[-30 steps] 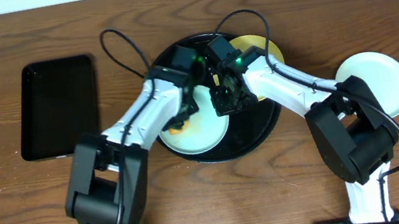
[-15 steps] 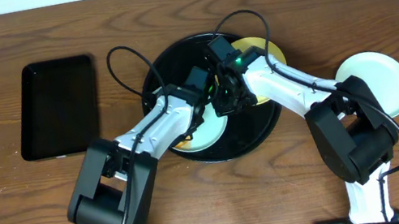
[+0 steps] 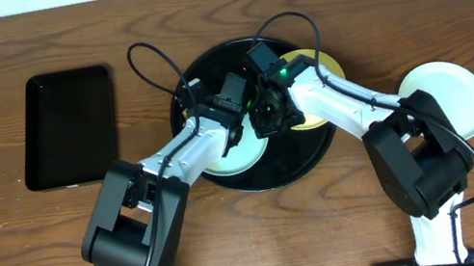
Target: Clean dirty plates on tray and stack at the side
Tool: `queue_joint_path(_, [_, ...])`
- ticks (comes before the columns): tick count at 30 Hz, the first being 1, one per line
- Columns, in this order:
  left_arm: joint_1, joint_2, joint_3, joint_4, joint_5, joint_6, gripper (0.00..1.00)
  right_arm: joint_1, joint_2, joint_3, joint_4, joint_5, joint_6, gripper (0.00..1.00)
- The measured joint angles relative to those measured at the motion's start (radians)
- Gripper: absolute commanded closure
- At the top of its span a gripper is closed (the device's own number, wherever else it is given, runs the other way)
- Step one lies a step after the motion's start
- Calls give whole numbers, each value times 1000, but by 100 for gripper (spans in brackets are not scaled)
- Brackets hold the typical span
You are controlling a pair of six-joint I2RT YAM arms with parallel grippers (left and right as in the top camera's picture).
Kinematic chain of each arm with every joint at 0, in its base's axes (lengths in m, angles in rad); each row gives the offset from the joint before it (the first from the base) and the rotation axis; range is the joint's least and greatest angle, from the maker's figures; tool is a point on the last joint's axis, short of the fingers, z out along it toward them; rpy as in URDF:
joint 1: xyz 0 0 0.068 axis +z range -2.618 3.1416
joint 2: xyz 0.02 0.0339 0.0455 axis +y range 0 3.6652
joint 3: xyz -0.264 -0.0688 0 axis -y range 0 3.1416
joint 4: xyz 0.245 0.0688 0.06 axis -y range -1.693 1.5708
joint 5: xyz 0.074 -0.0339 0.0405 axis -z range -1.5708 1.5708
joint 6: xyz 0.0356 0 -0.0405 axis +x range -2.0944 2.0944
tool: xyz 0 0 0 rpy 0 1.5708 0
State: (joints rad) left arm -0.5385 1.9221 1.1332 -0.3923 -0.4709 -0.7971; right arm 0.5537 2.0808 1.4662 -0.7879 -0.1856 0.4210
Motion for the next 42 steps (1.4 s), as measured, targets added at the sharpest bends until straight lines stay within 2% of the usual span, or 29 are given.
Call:
queue_joint_path(5, [8, -55, 0, -40, -28, 68, 93, -1, 0, 1, 0, 16, -1, 99])
queue_joint_path(9, [28, -166, 2, -116, 39, 125, 93, -1, 0, 1, -1, 21, -11, 99])
queue_joint_path(12, [53, -244, 5, -166, 111, 148, 93, -1, 0, 1, -6, 13, -14, 80])
queue_joint_path(14, [72, -274, 9, -184, 148, 153, 93, 0, 2, 1, -10, -3, -23, 73])
queue_joint_path(16, [92, -289, 10, -195, 178, 165, 92, 0, 4, 1, -7, -15, -32, 70])
queue_joint_path(20, [118, -291, 10, -216, 209, 175, 93, -5, 24, 2, 0, -55, -41, 75])
queue_joint_path(24, [126, -291, 10, -223, 222, 179, 93, -25, 32, 3, 3, -96, -50, 98])
queue_joint_path(37, [129, -291, 10, -224, 234, 192, 92, -50, 27, 3, 2, -114, -76, 99])
queue_joint_path(42, [159, -291, 10, -225, 237, 192, 93, -94, -62, -2, -11, -134, -134, 99])
